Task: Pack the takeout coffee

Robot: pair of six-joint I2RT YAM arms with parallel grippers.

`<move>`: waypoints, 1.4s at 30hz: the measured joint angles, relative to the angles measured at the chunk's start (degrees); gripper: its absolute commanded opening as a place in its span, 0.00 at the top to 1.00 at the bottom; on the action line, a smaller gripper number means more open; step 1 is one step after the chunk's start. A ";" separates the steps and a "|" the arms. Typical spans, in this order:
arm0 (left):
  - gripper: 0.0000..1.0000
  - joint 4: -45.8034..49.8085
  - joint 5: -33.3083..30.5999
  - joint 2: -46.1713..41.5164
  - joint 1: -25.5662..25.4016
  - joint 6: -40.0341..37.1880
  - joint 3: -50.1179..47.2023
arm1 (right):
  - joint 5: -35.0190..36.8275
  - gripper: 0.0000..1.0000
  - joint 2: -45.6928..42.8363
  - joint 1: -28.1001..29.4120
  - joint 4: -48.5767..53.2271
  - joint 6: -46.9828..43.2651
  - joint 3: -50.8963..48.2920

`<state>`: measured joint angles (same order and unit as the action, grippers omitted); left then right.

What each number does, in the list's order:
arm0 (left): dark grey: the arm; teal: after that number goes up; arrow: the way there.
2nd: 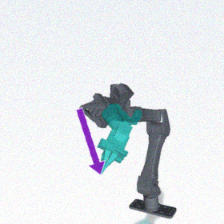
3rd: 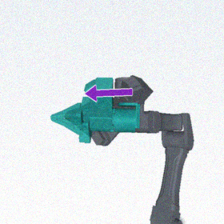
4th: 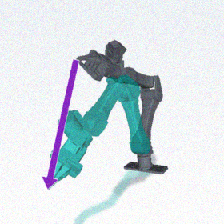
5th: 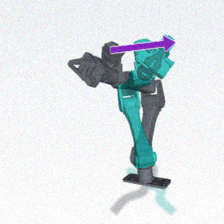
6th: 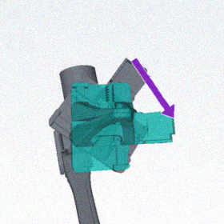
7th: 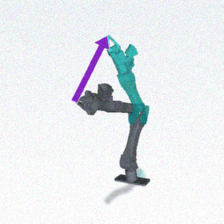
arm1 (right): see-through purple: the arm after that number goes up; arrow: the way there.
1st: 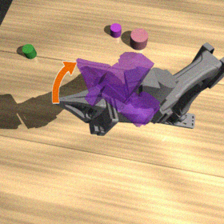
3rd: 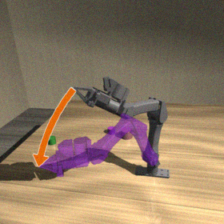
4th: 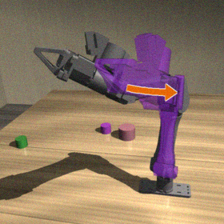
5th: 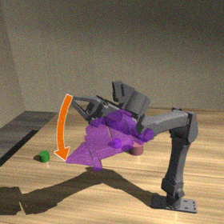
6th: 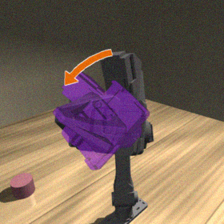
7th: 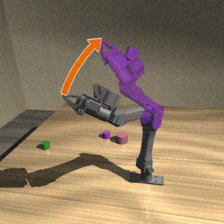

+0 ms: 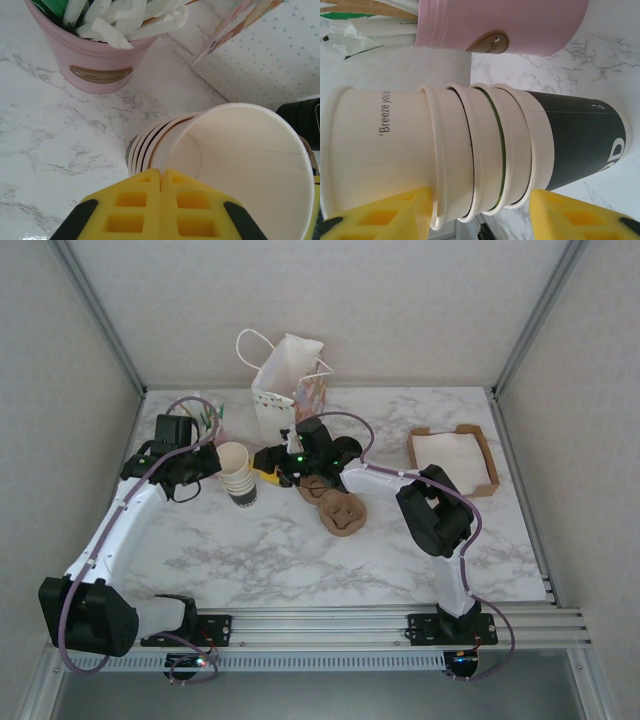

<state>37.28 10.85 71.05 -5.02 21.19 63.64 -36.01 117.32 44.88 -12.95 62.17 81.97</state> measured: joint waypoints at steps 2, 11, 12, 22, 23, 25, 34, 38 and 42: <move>1.00 0.31 -0.15 -0.22 -0.02 -0.02 0.28 | 0.20 0.42 -0.15 0.00 1.22 -0.59 0.00; 1.00 2.60 -1.20 -3.06 0.00 -0.02 5.33 | 3.65 0.21 -5.86 0.02 10.29 -6.27 0.00; 1.00 2.84 -1.22 -3.43 -0.02 -0.02 6.01 | 4.28 0.19 -6.88 0.02 11.39 -7.17 0.00; 1.00 5.70 0.92 -8.22 -2.51 0.00 12.02 | 13.86 0.01 -19.41 0.04 25.92 -16.92 0.00; 1.00 5.97 1.29 -8.87 -3.41 0.02 12.44 | 15.28 0.01 -20.83 0.02 27.63 -17.90 -0.02; 1.00 6.19 2.03 -10.16 -5.14 0.15 12.66 | 18.53 0.01 -23.82 -0.07 31.15 -19.47 -0.22; 1.00 6.29 2.84 -12.26 -16.35 2.40 9.25 | 35.15 0.01 -38.14 -5.27 44.83 -23.34 -8.26; 1.00 6.29 1.20 -10.49 -22.95 3.78 6.03 | 40.00 0.01 -43.65 -8.85 47.87 -23.98 -14.25; 1.00 6.27 -0.37 -8.46 -27.98 5.20 2.40 | 42.91 0.01 -46.23 -10.69 49.66 -24.20 -17.40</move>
<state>43.55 10.48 62.59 -32.99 26.39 66.04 6.90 71.09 34.20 36.71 37.98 64.58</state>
